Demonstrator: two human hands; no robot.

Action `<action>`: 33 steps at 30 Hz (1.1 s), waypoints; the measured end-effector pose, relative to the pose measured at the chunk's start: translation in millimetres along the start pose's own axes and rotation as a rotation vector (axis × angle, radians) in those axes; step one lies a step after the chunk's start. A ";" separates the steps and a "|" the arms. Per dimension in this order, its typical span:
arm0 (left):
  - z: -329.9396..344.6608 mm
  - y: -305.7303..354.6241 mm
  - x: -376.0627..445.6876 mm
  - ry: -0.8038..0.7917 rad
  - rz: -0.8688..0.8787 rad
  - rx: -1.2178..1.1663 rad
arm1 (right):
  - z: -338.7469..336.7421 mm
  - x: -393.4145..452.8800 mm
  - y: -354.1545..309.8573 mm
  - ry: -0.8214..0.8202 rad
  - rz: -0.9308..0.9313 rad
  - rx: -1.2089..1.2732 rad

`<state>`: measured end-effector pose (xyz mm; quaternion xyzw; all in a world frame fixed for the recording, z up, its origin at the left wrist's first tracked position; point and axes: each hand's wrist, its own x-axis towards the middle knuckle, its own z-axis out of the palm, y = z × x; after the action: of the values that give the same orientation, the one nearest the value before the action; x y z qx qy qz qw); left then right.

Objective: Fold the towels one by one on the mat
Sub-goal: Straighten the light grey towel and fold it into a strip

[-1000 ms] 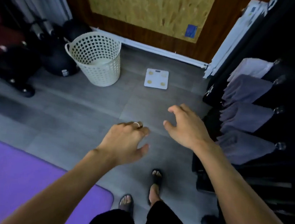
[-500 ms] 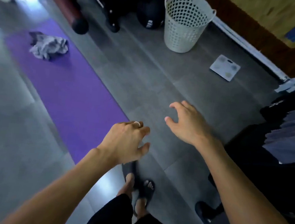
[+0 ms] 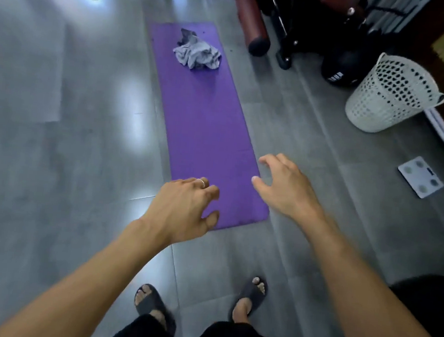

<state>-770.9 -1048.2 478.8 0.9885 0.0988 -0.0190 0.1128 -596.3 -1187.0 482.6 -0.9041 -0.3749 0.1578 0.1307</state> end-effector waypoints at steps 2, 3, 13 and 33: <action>-11.1 -43.8 -29.4 0.003 -0.048 -0.009 | 15.9 12.6 -51.7 -0.010 -0.042 -0.009; -16.0 -64.3 -42.7 -0.003 -0.067 -0.019 | 22.9 18.9 -75.8 -0.016 -0.061 -0.013; -51.5 -242.5 -75.6 0.046 -0.211 -0.057 | 63.3 129.8 -247.4 -0.028 -0.178 -0.054; -138.9 -639.3 117.8 0.016 -0.212 -0.076 | 80.9 515.4 -477.2 -0.018 -0.141 -0.018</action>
<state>-781.0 -383.6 466.8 0.9676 0.2044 -0.0191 0.1470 -586.3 -480.0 481.3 -0.8751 -0.4403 0.1531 0.1301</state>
